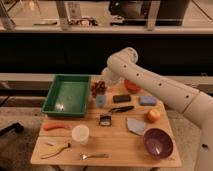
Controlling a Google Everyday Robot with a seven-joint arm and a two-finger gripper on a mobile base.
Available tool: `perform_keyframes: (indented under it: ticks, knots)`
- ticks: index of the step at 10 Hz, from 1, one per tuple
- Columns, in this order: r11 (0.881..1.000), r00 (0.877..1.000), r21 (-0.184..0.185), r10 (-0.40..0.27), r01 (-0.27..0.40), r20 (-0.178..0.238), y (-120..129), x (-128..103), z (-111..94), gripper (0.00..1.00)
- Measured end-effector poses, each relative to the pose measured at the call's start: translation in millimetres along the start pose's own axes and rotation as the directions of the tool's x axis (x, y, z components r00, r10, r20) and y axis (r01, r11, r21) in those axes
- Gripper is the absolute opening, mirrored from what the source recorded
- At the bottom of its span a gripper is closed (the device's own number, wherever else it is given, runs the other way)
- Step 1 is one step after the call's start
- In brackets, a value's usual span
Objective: Place grapes in plastic cup
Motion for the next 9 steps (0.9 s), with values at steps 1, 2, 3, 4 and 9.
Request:
perform_keyframes:
  ticks: [1, 2, 3, 4, 9]
  knots:
    - [1.000, 1.000, 0.001, -0.002, 0.002, -0.004, -1.7, 1.3, 1.0, 0.03]
    - [1.000, 1.000, -0.001, -0.003, 0.003, -0.007, -1.6, 2.7, 2.5, 0.03]
    - [1.000, 1.000, 0.001, -0.004, 0.004, -0.017, -1.7, 6.7, 2.8, 0.03]
    - [1.000, 1.000, 0.002, -0.001, 0.001, -0.024, -1.1, 9.7, 2.8, 0.03]
    - [1.000, 0.999, 0.001, 0.003, -0.003, -0.048, 0.7, 18.6, 3.3, 0.03]
